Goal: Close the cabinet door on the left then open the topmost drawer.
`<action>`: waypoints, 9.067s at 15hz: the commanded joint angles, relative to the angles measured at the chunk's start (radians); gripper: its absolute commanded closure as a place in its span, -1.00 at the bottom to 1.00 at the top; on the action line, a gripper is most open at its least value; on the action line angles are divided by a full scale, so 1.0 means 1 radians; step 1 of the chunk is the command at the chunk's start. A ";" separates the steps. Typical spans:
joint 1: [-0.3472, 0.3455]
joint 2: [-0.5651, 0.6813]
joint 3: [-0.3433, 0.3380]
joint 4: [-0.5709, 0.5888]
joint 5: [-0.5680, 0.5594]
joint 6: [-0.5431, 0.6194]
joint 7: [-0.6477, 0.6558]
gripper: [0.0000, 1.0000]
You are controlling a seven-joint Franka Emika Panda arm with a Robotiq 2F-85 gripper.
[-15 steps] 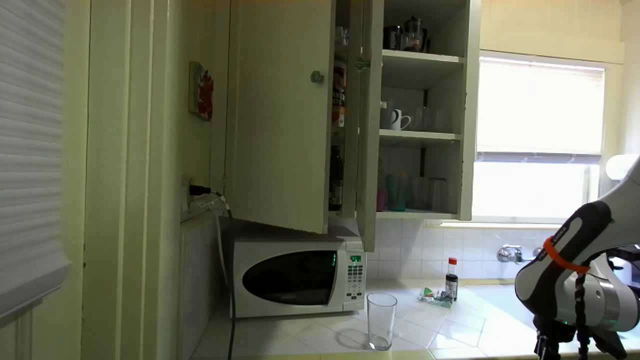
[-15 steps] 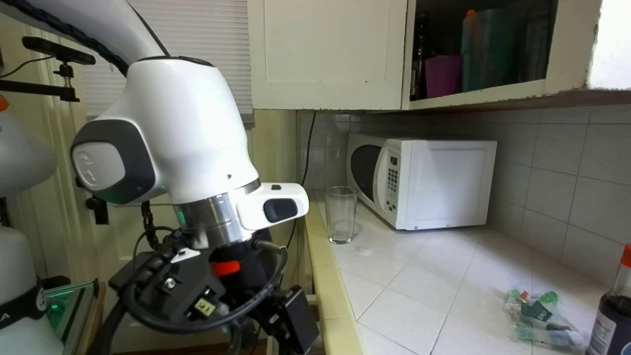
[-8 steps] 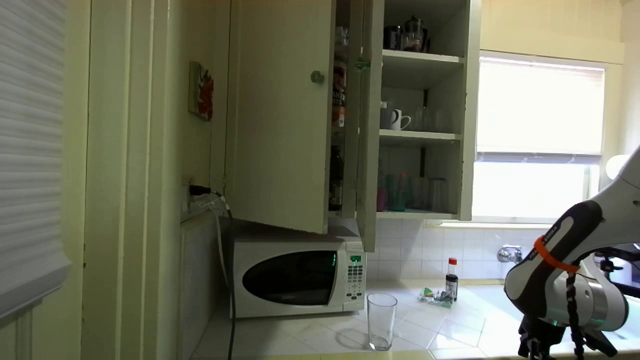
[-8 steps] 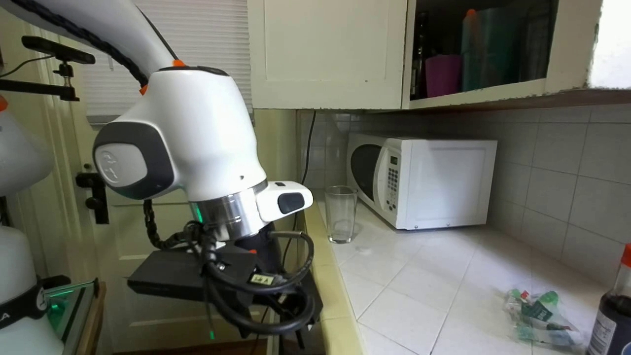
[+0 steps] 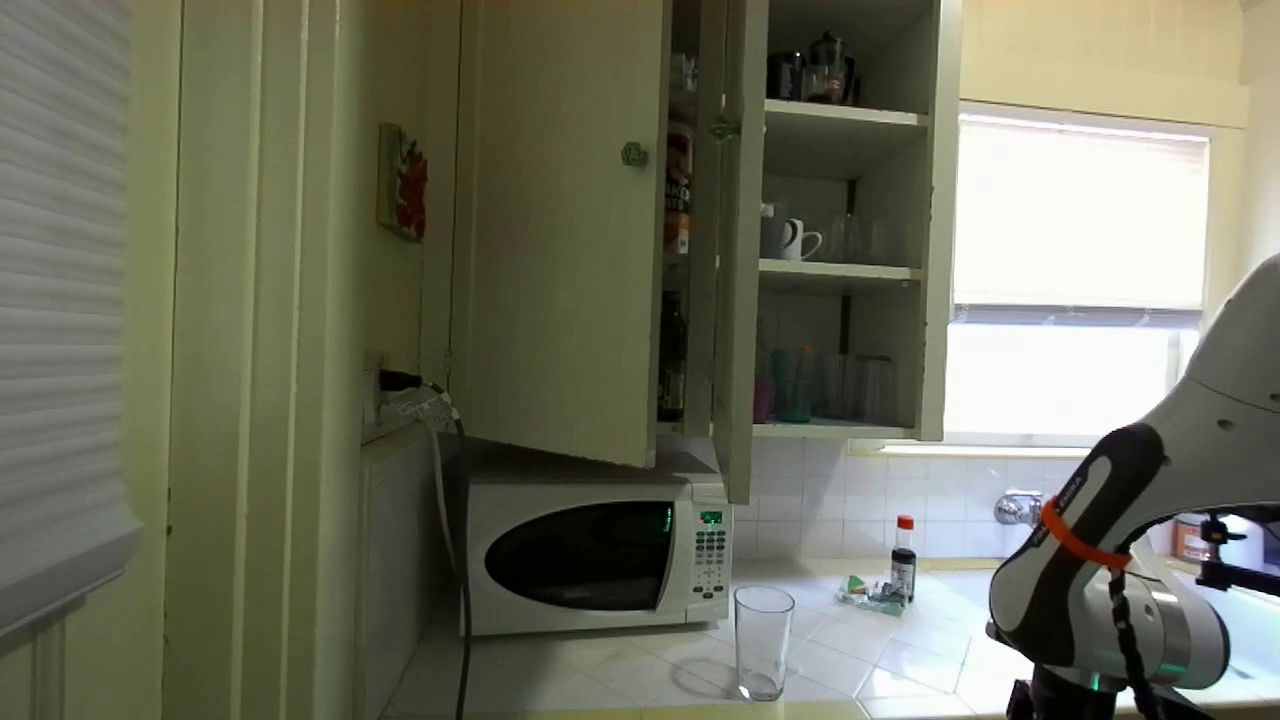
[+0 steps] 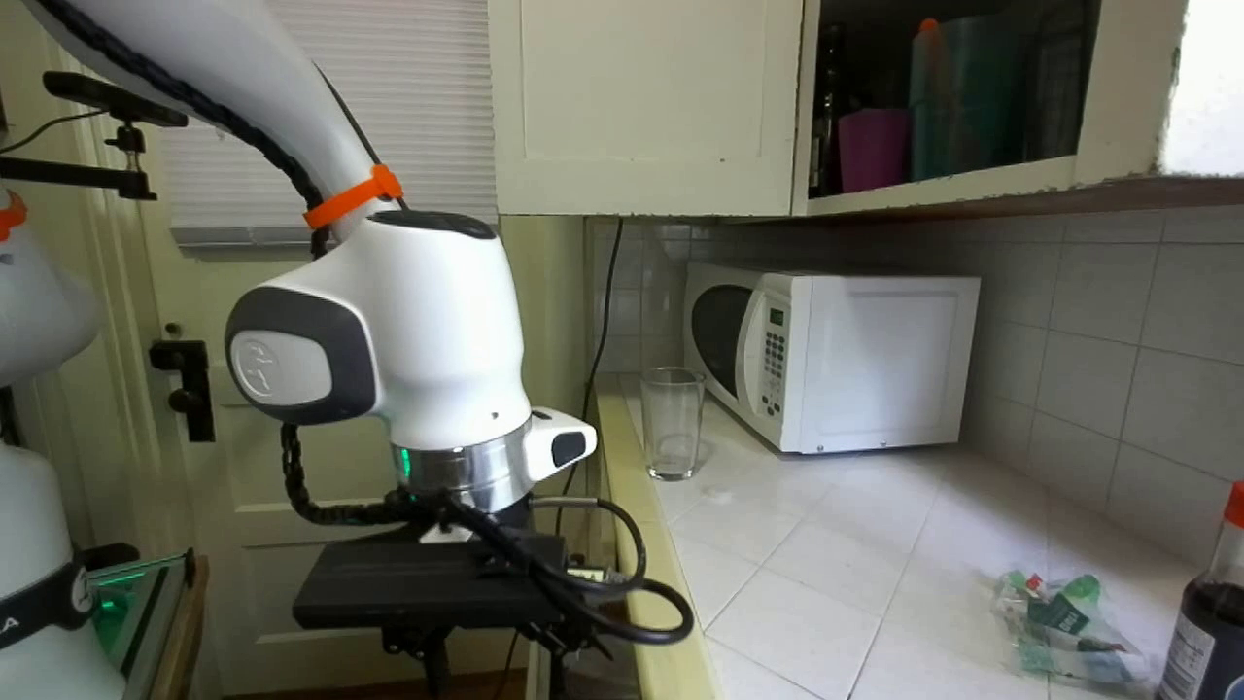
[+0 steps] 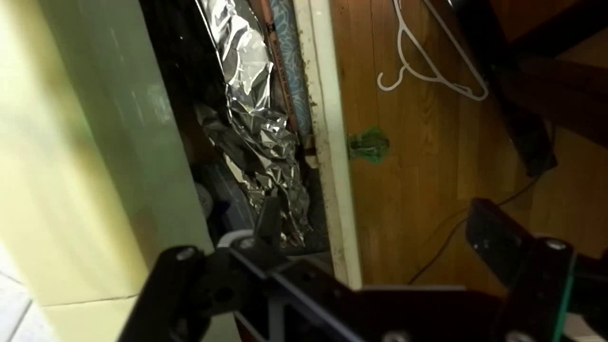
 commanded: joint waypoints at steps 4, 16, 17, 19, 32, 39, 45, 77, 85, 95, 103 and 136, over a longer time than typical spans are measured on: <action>0.068 0.155 0.095 0.000 0.188 0.258 -0.013 -1.00; 0.120 0.316 0.162 0.005 0.268 0.384 -0.003 -1.00; 0.115 0.328 0.168 0.021 0.276 0.379 0.006 -0.50; 0.110 0.338 0.176 0.034 0.274 0.370 0.008 -0.32; 0.076 0.348 0.218 0.042 0.218 0.298 -0.097 0.87; 0.160 0.335 0.134 -0.023 0.116 0.312 -0.148 0.86; 0.235 0.348 0.084 -0.024 0.081 0.319 -0.141 0.86; 0.292 0.343 0.056 -0.027 0.155 0.150 -0.256 -1.00; 0.356 0.391 0.018 0.006 0.152 0.107 -0.260 -1.00; 0.369 0.363 0.016 -0.002 0.214 0.157 -0.267 -1.00; 0.263 0.233 -0.030 -0.010 0.418 0.154 -0.381 -1.00; -0.182 -0.281 -0.270 -0.011 -0.266 -0.123 1.136 -1.00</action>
